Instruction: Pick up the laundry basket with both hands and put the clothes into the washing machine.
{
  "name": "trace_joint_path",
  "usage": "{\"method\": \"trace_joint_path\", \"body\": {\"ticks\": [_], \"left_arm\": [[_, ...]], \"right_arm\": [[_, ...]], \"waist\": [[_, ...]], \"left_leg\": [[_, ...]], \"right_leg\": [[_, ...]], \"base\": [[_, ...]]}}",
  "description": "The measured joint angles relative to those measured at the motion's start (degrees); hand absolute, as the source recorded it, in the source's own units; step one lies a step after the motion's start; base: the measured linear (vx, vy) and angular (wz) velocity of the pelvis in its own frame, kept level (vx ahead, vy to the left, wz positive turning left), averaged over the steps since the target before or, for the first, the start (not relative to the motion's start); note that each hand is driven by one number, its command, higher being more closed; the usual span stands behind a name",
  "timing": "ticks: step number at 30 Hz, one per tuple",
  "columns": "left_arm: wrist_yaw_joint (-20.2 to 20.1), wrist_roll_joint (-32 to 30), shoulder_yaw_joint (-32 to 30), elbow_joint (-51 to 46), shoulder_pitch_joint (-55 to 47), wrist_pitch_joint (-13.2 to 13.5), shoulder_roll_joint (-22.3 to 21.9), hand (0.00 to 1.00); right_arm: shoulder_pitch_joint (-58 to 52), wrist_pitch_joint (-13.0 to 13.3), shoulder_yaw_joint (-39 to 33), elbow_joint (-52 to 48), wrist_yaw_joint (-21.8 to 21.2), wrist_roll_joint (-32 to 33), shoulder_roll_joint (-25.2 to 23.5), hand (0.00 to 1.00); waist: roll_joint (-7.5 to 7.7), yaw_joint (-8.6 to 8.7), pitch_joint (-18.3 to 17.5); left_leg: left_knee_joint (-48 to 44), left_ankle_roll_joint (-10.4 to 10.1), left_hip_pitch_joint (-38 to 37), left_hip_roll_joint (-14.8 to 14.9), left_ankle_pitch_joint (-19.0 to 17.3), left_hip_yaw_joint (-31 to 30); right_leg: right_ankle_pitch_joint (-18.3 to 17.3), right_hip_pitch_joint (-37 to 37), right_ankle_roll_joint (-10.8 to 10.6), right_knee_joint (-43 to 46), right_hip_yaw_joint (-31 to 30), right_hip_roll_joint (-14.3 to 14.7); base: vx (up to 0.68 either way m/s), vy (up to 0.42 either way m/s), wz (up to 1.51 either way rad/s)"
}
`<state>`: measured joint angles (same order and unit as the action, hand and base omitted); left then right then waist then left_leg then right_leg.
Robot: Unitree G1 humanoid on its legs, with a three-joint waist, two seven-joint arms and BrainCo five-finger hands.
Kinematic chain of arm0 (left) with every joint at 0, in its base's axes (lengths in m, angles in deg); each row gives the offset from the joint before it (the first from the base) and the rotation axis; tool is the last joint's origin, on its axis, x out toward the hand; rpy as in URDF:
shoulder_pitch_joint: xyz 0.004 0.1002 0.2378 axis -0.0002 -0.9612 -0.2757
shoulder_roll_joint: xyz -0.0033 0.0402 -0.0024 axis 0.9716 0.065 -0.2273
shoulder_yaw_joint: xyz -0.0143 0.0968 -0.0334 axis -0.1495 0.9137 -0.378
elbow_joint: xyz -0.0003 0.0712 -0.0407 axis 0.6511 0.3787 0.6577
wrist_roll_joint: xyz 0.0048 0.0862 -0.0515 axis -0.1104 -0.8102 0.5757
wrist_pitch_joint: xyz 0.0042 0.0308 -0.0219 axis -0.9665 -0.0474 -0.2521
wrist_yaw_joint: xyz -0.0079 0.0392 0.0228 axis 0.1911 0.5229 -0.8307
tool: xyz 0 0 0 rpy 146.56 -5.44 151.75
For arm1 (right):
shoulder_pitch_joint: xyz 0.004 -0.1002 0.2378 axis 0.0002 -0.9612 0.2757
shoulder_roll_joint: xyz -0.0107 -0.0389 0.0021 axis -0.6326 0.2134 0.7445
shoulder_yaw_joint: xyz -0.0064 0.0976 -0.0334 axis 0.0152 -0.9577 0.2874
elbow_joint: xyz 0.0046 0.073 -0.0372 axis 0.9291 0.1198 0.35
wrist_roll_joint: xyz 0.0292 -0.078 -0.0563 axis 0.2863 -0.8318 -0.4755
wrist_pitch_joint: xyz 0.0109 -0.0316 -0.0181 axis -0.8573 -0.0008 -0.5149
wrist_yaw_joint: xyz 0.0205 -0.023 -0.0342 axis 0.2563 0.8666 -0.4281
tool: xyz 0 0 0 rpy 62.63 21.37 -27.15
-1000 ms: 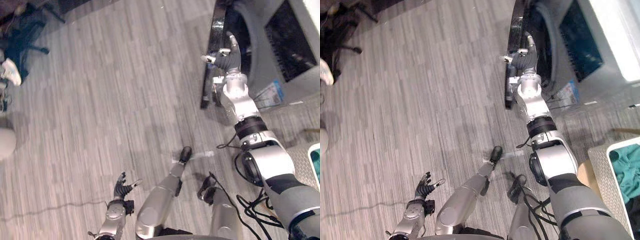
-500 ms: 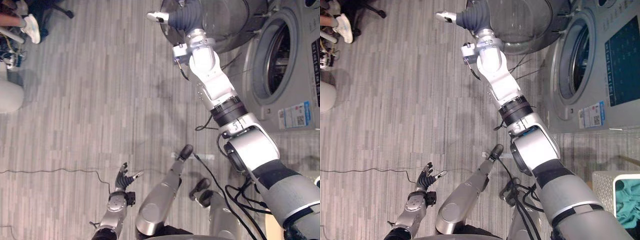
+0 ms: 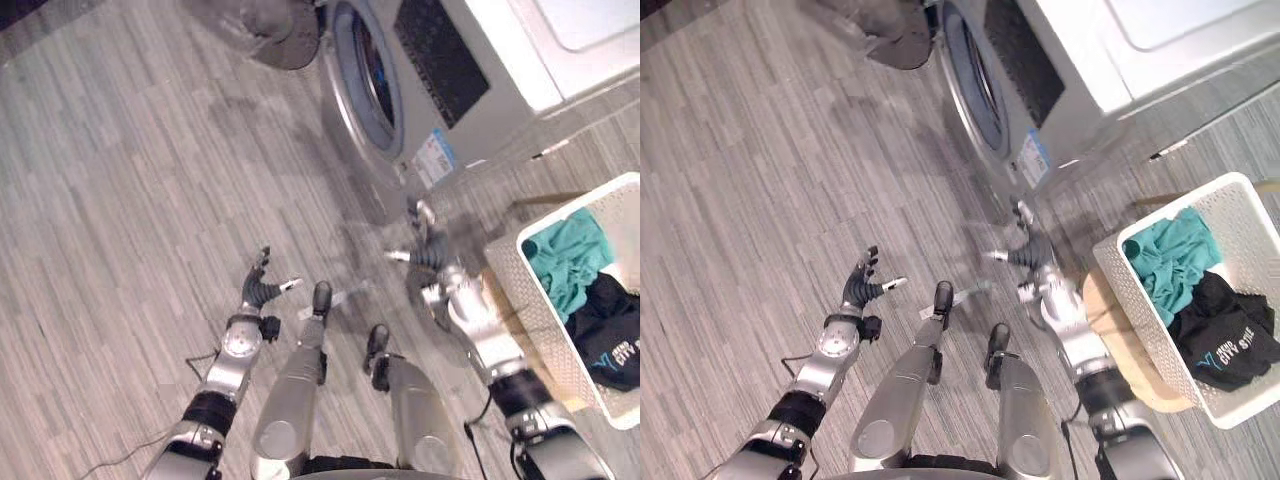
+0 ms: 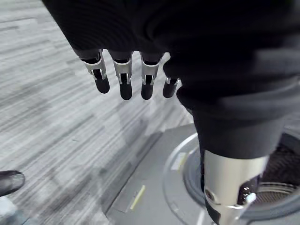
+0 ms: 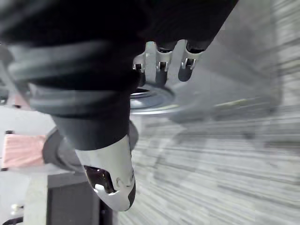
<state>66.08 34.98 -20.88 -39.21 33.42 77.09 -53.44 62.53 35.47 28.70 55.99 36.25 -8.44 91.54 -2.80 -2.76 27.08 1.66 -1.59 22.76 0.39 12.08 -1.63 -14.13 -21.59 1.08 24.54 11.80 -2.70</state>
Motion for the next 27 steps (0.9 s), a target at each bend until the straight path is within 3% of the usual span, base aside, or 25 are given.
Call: {"method": "trace_joint_path", "body": {"ticks": [4, 8, 13, 16, 19, 21, 27], "left_arm": [[1.5, -2.1, -0.9, 4.8, 9.1, -0.6, 7.4, 0.00], [4.0, -5.6, -1.3, 12.0, 19.5, -2.0, 18.1, 0.00], [5.6, -13.1, -2.2, 16.9, 26.8, -4.9, 26.4, 0.00], [6.1, -14.1, -4.5, 16.9, 28.1, -5.9, 27.8, 0.00], [6.0, -16.0, -8.1, 16.7, 32.2, -6.8, 30.0, 0.00], [6.0, -16.0, -9.9, 16.7, 33.8, -7.2, 30.1, 0.00], [6.0, -15.9, -14.8, 16.1, 35.5, -8.0, 30.1, 0.00]], "right_arm": [[-4.0, 0.0, -5.4, 0.0, 0.1, -0.7, -2.9, 0.00], [-7.7, 1.6, -9.9, -0.2, 0.7, -0.2, -5.5, 0.00], [-9.6, 3.5, -13.1, -3.8, 1.8, 2.0, -8.0, 0.00], [-10.3, 4.1, -13.6, -6.8, 2.5, 3.2, -9.4, 0.00], [-12.9, 4.7, -14.2, -14.9, 2.7, 4.6, -10.8, 0.00], [-14.8, 5.6, -15.7, -18.9, 2.7, 5.2, -11.4, 0.00], [-19.3, 6.2, -16.7, -26.8, 2.7, 8.5, -11.5, 0.00]], "waist": [[1.42, 1.54, -0.5], [4.67, 4.14, -1.2], [5.50, 4.98, -1.3], [5.58, 4.84, -1.3], [7.05, 4.12, -0.5], [7.27, 3.74, -0.4], [8.10, 2.15, 0.1]], "left_leg": [[0.4, 0.0, 0.7, 0.9, 0.0, 2.3], [0.4, -0.2, 2.0, 1.1, -0.3, 3.5], [-0.2, 0.1, 5.0, 1.4, -0.1, 4.8], [-0.3, 0.1, 5.8, 2.2, -0.1, 4.9], [-0.7, -0.1, 6.9, 3.4, -0.3, 5.6], [-2.1, 0.1, 8.3, 3.7, -1.1, 5.8], [-10.5, 0.1, 13.0, 5.2, -6.7, 6.7]], "right_leg": [[1.0, -2.0, 0.0, -0.2, -1.8, 0.6], [1.0, -4.2, 0.0, 0.3, -2.9, 0.7], [1.3, -7.7, 0.0, 1.1, -4.1, 1.0], [2.6, -7.9, 0.0, -0.3, -4.0, 1.9], [4.2, -8.1, 0.1, -2.3, -3.9, 3.1], [4.5, -8.4, 0.1, -3.0, -4.0, 3.3], [5.8, -8.8, -1.3, -4.2, -3.8, 3.8]], "base": [[-0.03, -0.029, -0.40], [-0.04, -0.022, -0.16], [0.00, -0.032, -0.11], [0.01, -0.043, -0.13], [-0.01, -0.046, -0.13], [-0.01, -0.012, -0.08], [0.00, 0.022, -0.10]]}}
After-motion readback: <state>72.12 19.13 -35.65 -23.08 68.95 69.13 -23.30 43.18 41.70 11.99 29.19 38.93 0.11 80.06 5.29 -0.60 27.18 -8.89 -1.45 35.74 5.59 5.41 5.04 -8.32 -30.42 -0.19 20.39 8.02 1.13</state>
